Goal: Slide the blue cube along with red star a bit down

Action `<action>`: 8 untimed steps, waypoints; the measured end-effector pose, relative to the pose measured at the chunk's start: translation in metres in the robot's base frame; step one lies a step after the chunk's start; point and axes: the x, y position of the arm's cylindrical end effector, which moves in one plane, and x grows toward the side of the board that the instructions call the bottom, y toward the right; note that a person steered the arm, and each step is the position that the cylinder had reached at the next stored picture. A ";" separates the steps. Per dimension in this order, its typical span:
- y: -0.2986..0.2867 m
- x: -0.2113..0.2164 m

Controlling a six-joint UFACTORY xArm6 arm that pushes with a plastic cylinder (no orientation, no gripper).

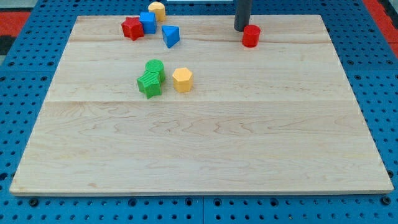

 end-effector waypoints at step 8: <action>-0.072 -0.034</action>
